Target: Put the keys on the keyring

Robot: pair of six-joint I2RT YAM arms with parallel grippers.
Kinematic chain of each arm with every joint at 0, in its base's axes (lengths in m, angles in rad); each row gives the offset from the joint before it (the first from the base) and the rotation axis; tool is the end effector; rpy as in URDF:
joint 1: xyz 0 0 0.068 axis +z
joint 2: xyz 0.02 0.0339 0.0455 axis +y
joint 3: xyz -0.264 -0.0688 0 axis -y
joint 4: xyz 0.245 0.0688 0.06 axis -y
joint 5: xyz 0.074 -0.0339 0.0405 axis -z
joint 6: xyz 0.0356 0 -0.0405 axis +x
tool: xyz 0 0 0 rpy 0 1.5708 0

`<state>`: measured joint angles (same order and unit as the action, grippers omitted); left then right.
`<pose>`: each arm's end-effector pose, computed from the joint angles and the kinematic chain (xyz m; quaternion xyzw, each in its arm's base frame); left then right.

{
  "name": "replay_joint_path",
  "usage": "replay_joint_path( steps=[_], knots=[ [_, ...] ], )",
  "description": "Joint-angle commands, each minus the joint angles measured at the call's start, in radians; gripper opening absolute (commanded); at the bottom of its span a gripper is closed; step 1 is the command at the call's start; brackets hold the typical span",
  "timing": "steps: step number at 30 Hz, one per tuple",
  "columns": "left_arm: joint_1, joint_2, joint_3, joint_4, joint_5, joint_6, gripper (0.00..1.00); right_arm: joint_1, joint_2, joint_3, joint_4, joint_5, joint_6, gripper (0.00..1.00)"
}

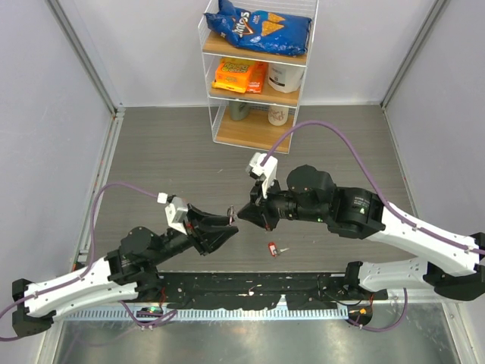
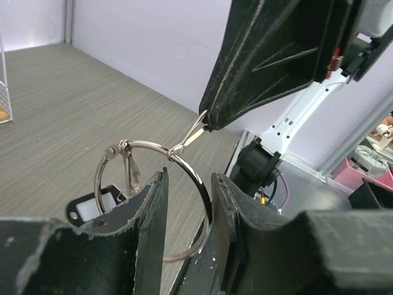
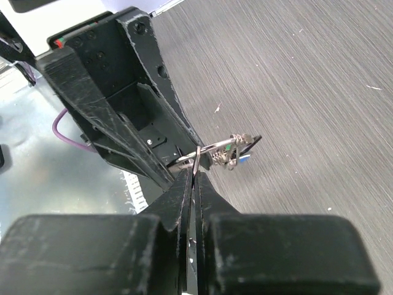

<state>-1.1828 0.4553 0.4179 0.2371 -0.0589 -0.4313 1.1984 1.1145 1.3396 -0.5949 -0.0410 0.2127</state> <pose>0.0539 -0.1263 0.3021 0.2110 0.5970 -0.5459 0.5486 0.0828 0.2159 0.4241 -0.4005 0.7212 0.3792 0.4191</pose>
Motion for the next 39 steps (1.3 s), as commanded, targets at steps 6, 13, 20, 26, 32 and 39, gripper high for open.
replay_joint_path(
  steps=[6, 13, 20, 26, 32, 39],
  knots=[
    [-0.001, -0.061, 0.007, -0.047, 0.090, 0.224, 0.44, 0.001, 0.047, 0.133, -0.083, 0.007, 0.066, 0.06],
    [-0.003, -0.035, 0.021, -0.027, 0.097, 0.319, 0.47, 0.003, 0.113, 0.217, -0.186, -0.002, 0.102, 0.06],
    [-0.003, -0.010, 0.025, 0.005, 0.117, 0.422, 0.51, 0.001, 0.171, 0.265, -0.244, -0.017, 0.116, 0.06],
    [-0.003, 0.000, 0.022, 0.010, 0.123, 0.505, 0.52, 0.001, 0.214, 0.309, -0.292, -0.046, 0.117, 0.06],
    [-0.005, -0.006, 0.009, 0.021, 0.100, 0.539, 0.45, 0.001, 0.229, 0.326, -0.312, -0.037, 0.122, 0.06],
    [-0.001, -0.003, 0.009, 0.030, 0.090, 0.543, 0.37, 0.001, 0.246, 0.359, -0.335, -0.010, 0.140, 0.06]
  ],
)
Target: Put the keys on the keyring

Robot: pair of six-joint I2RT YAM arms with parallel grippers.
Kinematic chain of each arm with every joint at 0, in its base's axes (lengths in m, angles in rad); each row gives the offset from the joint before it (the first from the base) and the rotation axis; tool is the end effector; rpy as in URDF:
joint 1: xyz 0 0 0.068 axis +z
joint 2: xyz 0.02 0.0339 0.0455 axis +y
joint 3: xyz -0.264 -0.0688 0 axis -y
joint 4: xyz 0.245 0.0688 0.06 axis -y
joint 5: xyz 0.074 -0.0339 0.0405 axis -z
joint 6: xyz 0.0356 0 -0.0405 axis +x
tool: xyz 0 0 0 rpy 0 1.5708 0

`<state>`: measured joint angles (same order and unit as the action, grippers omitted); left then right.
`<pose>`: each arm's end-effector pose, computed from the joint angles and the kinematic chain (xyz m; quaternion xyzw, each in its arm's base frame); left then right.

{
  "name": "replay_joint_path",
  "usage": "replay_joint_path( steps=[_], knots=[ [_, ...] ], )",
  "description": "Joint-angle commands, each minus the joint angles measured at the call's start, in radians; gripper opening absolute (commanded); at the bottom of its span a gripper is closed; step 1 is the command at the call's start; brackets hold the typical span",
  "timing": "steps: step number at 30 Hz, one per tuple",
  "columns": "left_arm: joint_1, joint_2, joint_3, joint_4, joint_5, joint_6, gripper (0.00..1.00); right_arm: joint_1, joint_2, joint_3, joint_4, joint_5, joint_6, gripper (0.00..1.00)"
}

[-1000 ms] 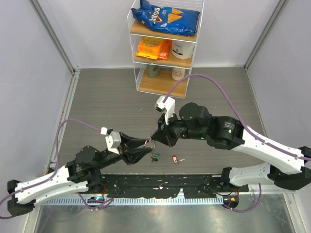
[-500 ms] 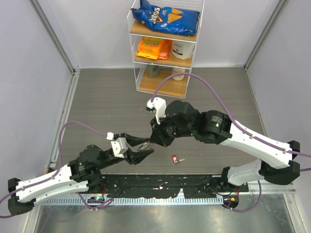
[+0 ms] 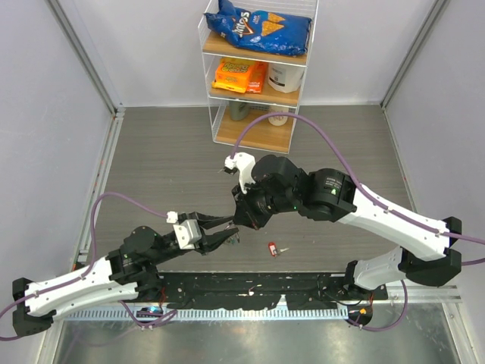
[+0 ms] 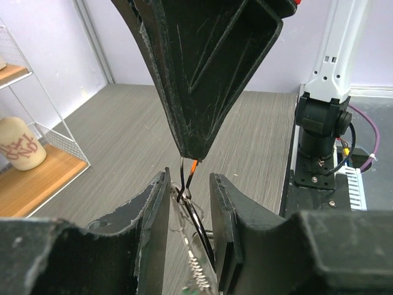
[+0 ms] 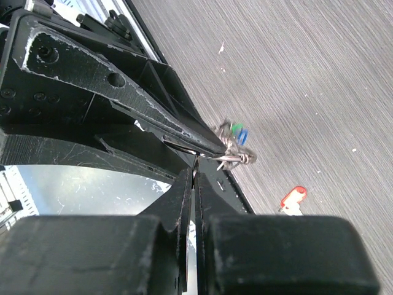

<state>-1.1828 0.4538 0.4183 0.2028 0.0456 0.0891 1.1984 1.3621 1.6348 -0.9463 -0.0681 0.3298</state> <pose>0.0506 -0.1281 0.2987 0.3973 0.5089 -0.4096 0.6445 0.0962 0.2530 0.4272 -0.3923 0.8107 0.3220 0.2917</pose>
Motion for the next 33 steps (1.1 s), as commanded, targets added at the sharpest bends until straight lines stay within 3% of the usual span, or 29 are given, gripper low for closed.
replay_joint_path(
  steps=[1, 17, 33],
  knots=[
    [-0.003, 0.002, 0.005, 0.064, -0.016, 0.024, 0.36, 0.001, 0.003, 0.068, 0.012, 0.016, 0.022, 0.06],
    [-0.005, 0.002, 0.008, 0.086, -0.029, 0.017, 0.37, 0.003, 0.017, 0.080, 0.006, 0.011, 0.018, 0.06],
    [-0.003, 0.002, 0.008, 0.069, -0.027, 0.017, 0.28, 0.003, 0.029, 0.088, 0.015, 0.007, 0.017, 0.06]
  ],
)
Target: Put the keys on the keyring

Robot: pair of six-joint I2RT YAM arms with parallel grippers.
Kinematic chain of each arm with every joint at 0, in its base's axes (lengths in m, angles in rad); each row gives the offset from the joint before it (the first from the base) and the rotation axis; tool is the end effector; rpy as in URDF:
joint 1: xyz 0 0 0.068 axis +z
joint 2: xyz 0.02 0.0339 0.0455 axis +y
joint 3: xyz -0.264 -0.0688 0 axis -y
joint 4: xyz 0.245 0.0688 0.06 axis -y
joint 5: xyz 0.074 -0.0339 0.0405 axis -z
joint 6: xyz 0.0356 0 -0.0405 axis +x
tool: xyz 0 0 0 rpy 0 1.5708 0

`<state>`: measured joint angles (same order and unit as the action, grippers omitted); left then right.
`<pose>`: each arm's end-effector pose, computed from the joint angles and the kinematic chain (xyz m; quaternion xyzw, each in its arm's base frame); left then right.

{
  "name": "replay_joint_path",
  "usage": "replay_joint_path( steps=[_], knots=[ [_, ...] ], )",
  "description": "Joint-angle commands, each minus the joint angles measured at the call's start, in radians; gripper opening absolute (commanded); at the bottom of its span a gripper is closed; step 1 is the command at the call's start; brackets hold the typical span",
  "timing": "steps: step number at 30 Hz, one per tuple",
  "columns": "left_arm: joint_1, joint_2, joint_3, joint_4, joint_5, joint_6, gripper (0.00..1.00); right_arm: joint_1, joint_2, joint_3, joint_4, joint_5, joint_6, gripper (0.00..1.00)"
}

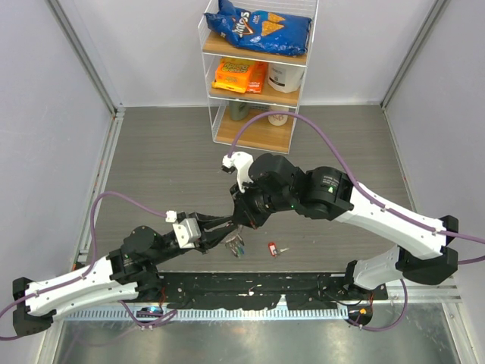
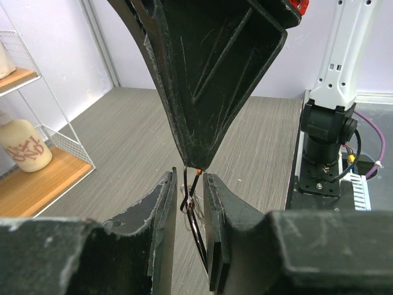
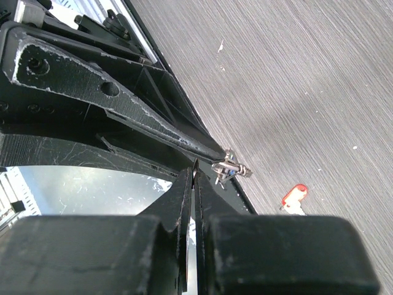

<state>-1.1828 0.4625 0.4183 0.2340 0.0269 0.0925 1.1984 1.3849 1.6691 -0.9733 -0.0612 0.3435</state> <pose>0.0516 -0.1288 0.3011 0.3875 0.5055 -0.4071 0.6547 0.0977 0.2561 0.4296 -0.3866 0.8172 0.3170 0.2866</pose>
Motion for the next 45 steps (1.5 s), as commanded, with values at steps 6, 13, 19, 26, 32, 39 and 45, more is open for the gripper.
replay_joint_path(
  steps=[6, 13, 19, 26, 32, 39, 45],
  knots=[
    [-0.003, -0.015, 0.008, 0.033, -0.019, 0.018, 0.27, 0.001, 0.014, 0.064, 0.035, 0.009, 0.012, 0.06],
    [-0.005, -0.013, 0.001, 0.033, -0.047, 0.018, 0.32, 0.001, 0.020, 0.080, 0.031, 0.030, 0.041, 0.06],
    [-0.005, -0.018, -0.001, 0.021, -0.107, 0.027, 0.34, 0.001, 0.022, 0.098, 0.035, 0.058, 0.072, 0.06],
    [-0.005, -0.021, 0.004, 0.033, -0.160, 0.049, 0.34, 0.001, 0.052, 0.126, 0.015, 0.095, 0.100, 0.06],
    [-0.003, -0.028, 0.001, 0.054, -0.160, 0.064, 0.33, 0.000, 0.075, 0.149, -0.001, 0.109, 0.114, 0.06],
    [-0.003, -0.047, -0.012, 0.061, -0.165, 0.072, 0.33, -0.003, 0.085, 0.159, -0.001, 0.132, 0.129, 0.06],
    [-0.005, -0.050, -0.023, 0.067, -0.170, 0.072, 0.32, -0.011, 0.082, 0.165, 0.005, 0.139, 0.146, 0.06]
  ],
)
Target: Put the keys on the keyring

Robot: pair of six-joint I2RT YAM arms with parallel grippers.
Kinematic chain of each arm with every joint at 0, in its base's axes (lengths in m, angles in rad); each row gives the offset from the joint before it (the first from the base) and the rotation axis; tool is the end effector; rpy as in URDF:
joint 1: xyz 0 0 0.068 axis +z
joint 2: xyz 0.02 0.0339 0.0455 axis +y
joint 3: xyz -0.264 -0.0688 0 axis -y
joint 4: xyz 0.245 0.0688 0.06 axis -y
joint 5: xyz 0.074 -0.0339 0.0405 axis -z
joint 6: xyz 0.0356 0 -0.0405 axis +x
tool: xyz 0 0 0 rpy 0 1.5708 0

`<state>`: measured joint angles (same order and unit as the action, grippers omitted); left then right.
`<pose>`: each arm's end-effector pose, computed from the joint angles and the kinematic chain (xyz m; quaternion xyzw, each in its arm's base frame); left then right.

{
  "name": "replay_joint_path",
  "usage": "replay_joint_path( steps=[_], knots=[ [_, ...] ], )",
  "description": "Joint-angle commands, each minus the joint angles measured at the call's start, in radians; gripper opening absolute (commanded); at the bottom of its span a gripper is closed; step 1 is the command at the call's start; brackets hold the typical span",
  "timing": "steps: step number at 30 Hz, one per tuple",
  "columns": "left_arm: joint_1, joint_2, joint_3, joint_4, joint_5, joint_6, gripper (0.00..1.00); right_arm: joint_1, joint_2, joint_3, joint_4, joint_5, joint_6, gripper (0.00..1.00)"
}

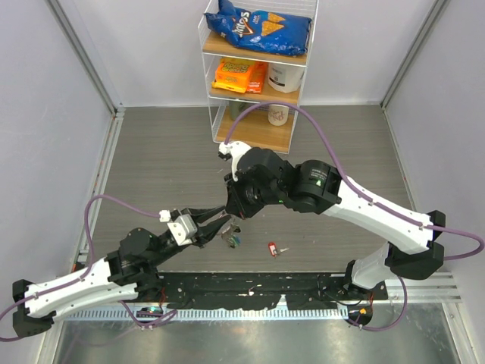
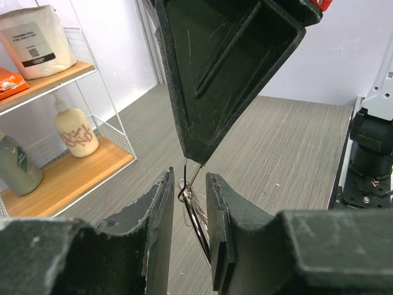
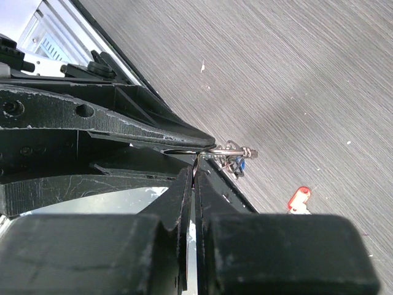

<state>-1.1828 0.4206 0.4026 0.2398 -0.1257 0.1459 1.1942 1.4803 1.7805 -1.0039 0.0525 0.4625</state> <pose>0.0540 -0.1202 0.3009 0.3457 0.5210 -0.3522 0.6965 0.1106 0.2745 0.4353 -0.3142 0.8511 0.2933 0.3015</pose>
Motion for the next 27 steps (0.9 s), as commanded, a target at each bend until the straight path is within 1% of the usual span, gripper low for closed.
replay_joint_path(
  steps=[1, 10, 23, 24, 25, 27],
  knots=[
    [-0.003, -0.006, -0.010, 0.062, -0.018, 0.017, 0.32, -0.005, -0.012, 0.056, 0.036, 0.026, 0.030, 0.05],
    [-0.003, 0.004, -0.010, 0.087, -0.015, 0.017, 0.29, -0.010, -0.008, 0.065, 0.037, 0.030, 0.030, 0.06],
    [-0.003, 0.014, -0.011, 0.112, -0.017, 0.011, 0.27, -0.010, -0.012, 0.046, 0.048, 0.020, 0.025, 0.06],
    [-0.003, 0.018, -0.007, 0.107, -0.008, 0.011, 0.16, -0.010, -0.014, 0.045, 0.050, 0.020, 0.025, 0.06],
    [-0.005, 0.024, 0.004, 0.092, -0.008, 0.012, 0.00, -0.010, -0.017, 0.042, 0.053, 0.017, 0.025, 0.06],
    [-0.014, 0.041, 0.021, 0.064, -0.029, 0.015, 0.00, -0.010, -0.017, 0.039, 0.057, 0.014, 0.027, 0.06]
  ],
)
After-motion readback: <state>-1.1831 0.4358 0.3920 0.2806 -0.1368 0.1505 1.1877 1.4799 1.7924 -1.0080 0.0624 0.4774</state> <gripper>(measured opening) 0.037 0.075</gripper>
